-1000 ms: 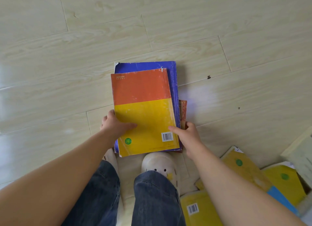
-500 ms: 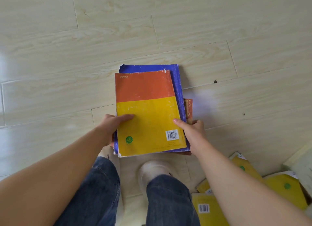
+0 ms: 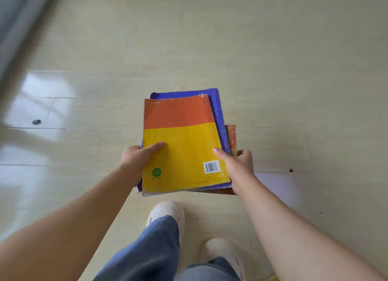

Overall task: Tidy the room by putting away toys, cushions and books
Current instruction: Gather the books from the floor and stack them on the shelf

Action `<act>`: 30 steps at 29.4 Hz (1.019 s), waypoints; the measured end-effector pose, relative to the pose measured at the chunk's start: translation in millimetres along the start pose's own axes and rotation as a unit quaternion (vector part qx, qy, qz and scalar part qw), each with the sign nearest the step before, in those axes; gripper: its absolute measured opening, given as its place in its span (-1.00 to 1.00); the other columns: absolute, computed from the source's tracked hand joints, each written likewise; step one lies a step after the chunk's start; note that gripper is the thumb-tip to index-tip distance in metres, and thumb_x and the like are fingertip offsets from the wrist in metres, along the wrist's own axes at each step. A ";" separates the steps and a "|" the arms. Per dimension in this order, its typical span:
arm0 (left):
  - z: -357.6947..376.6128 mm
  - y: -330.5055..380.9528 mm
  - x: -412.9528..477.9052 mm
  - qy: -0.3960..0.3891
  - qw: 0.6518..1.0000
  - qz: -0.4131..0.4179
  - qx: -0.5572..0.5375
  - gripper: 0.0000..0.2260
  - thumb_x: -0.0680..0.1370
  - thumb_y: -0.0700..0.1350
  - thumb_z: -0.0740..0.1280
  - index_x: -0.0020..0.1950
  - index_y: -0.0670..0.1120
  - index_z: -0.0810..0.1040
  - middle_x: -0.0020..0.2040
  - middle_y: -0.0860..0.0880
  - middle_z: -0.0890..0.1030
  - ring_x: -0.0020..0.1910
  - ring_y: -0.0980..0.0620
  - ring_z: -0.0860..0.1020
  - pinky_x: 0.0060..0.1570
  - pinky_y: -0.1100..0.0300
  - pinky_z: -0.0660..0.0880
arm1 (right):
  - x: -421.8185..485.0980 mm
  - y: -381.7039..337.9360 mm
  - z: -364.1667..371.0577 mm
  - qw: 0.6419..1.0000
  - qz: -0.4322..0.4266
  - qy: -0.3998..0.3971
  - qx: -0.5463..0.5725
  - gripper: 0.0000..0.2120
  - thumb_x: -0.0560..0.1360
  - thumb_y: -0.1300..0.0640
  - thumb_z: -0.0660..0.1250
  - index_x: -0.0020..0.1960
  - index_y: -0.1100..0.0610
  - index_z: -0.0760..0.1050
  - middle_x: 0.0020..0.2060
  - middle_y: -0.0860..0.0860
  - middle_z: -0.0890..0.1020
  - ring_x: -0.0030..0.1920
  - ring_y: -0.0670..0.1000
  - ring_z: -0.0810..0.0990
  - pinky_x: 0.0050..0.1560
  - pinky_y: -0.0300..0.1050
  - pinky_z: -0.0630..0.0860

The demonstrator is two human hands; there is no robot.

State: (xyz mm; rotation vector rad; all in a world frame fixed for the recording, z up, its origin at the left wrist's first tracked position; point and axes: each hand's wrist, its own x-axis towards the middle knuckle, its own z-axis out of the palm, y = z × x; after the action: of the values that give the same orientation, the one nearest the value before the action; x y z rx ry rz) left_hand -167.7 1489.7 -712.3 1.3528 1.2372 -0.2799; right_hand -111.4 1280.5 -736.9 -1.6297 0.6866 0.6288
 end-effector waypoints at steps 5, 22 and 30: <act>-68.2 45.1 -48.8 0.042 0.999 0.009 -0.031 -0.57 0.35 0.00 0.53 0.07 -0.22 0.53 -0.06 -0.18 0.63 -0.24 -0.18 0.61 -0.24 -0.03 0.55 | -53.0 -49.5 41.1 0.999 -0.019 -0.048 -0.009 -0.49 0.28 0.01 0.57 0.01 0.15 0.33 -0.02 0.13 0.59 -0.02 0.18 0.61 0.06 0.18 0.57; -345.9 20.9 -345.5 0.283 0.910 0.157 -0.260 -0.58 0.36 -0.09 0.53 0.09 -0.24 0.48 -0.09 -0.21 0.62 -0.27 -0.16 0.60 -0.42 0.08 0.49 | -368.9 -128.9 188.7 0.905 -0.174 -0.377 -0.095 -0.48 0.28 0.07 0.57 0.11 0.31 0.50 -0.12 0.20 0.67 -0.21 0.15 0.68 -0.44 -0.19 0.54; -431.4 -59.6 -460.1 0.382 0.843 0.169 -0.338 -0.62 0.39 -0.10 0.51 0.07 -0.21 0.46 -0.04 -0.20 0.61 -0.28 -0.14 0.59 -0.42 0.14 0.48 | -526.0 -101.0 223.3 0.822 -0.223 -0.494 -0.173 -0.71 0.36 0.13 0.52 -0.04 0.28 0.54 -0.27 0.16 0.64 -0.31 0.12 0.62 -0.28 -0.07 0.58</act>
State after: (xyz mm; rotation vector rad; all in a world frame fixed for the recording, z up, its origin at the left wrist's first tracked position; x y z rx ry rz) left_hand -613.6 1610.2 -278.7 1.0203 1.4902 0.9672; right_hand -401.5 1563.2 -321.5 -1.4320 -0.5922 1.1452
